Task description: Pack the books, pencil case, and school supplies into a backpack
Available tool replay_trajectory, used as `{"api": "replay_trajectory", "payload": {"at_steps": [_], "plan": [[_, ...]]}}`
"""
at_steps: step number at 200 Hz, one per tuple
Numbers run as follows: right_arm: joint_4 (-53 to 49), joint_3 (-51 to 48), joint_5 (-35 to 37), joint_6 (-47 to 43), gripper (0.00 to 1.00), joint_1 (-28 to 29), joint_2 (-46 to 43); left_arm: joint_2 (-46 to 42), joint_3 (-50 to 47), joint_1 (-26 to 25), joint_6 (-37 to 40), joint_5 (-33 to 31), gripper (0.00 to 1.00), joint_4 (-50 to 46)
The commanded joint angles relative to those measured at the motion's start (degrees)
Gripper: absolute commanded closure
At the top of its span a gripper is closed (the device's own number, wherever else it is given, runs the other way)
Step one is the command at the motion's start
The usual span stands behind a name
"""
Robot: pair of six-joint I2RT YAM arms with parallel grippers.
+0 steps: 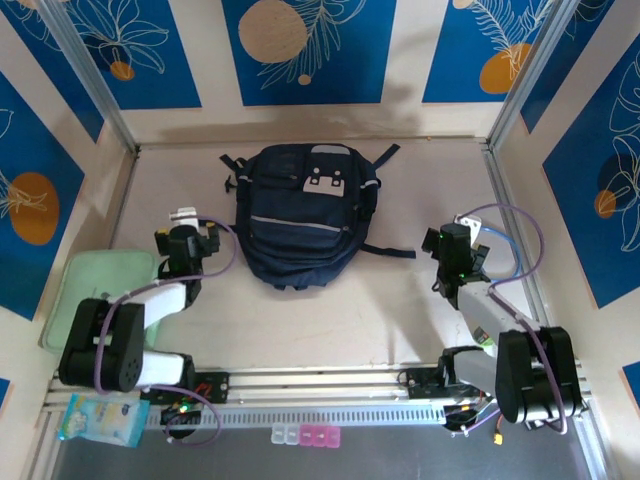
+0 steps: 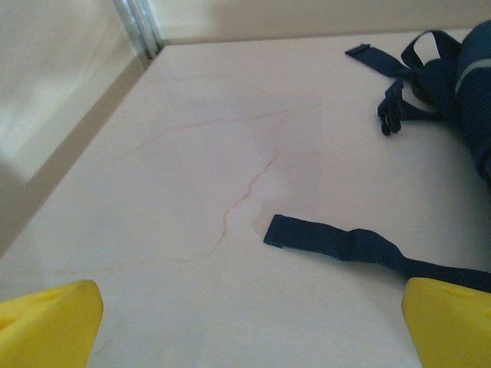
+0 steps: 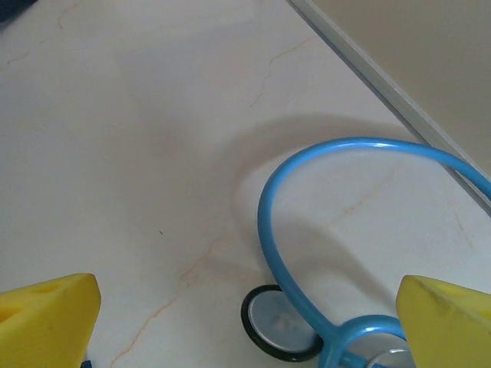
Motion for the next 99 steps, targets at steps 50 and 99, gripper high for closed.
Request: {"api": "replay_trajectory", "payload": {"at_steps": [50,99], "plan": [[30.3,-7.3,-16.7,-7.1,0.01,-2.6,5.3,10.3,-4.2,4.0,2.3,20.2,0.01,21.8],[36.2,-5.8,-24.9,-10.7,0.01,-1.9,11.6,11.8,-5.9,5.8,1.1,23.2,0.01,25.9]]}}
